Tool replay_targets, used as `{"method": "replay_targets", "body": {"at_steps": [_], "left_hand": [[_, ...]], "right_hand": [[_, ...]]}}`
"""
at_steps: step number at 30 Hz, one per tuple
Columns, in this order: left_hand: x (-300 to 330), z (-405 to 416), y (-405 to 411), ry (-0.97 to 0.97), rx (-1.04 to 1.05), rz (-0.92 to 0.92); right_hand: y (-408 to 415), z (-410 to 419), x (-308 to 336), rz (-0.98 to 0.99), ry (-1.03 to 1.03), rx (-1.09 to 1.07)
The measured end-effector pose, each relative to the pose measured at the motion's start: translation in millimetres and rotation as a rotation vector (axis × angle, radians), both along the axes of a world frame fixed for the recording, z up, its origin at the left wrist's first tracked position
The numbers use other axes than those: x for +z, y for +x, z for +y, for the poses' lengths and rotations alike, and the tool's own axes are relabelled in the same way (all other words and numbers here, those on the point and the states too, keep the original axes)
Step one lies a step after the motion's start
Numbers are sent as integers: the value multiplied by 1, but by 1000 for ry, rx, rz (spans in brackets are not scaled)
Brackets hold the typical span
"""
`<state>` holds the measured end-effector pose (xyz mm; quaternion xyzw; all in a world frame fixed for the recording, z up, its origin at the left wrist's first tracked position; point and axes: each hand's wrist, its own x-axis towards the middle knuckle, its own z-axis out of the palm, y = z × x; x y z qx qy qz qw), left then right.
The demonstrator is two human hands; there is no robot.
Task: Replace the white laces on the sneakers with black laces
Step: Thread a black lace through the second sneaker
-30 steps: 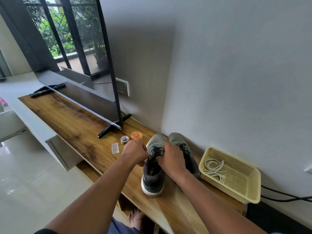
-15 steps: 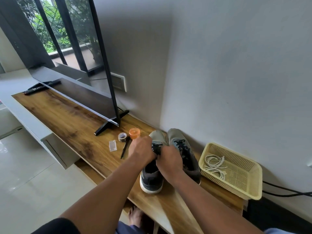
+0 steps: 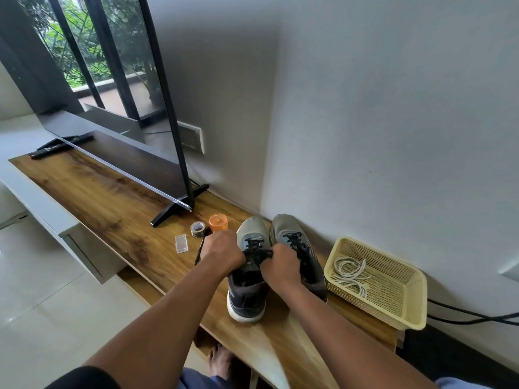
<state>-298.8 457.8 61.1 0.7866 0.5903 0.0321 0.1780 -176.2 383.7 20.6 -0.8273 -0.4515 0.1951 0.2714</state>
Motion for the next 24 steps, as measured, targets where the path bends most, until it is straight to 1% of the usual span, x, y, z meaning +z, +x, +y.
{"method": "replay_targets", "body": {"at_steps": [3,6,11,14,16,20,24], "left_hand": [[-1,-1,-1,-8,23,-32],[-4,-2,-4,49,-13,-60],[1,-3,-9,81,-149,-15],[4,-4,-8,110,-236,9],[4,-7,-8,129,-270,27],[-4,-13,-7,171,-289,60],[-15,-17,-4,165,-320,110]], "right_hand": [[0,1,-2,44,-15,-24],[1,-2,-1,11,6,26],[3,-7,7,-246,112,219],[-3,-6,16,-366,190,353],[-6,-4,20,-429,167,413],[-5,-5,19,-497,54,456],[-8,-5,12,-572,14,414]]}}
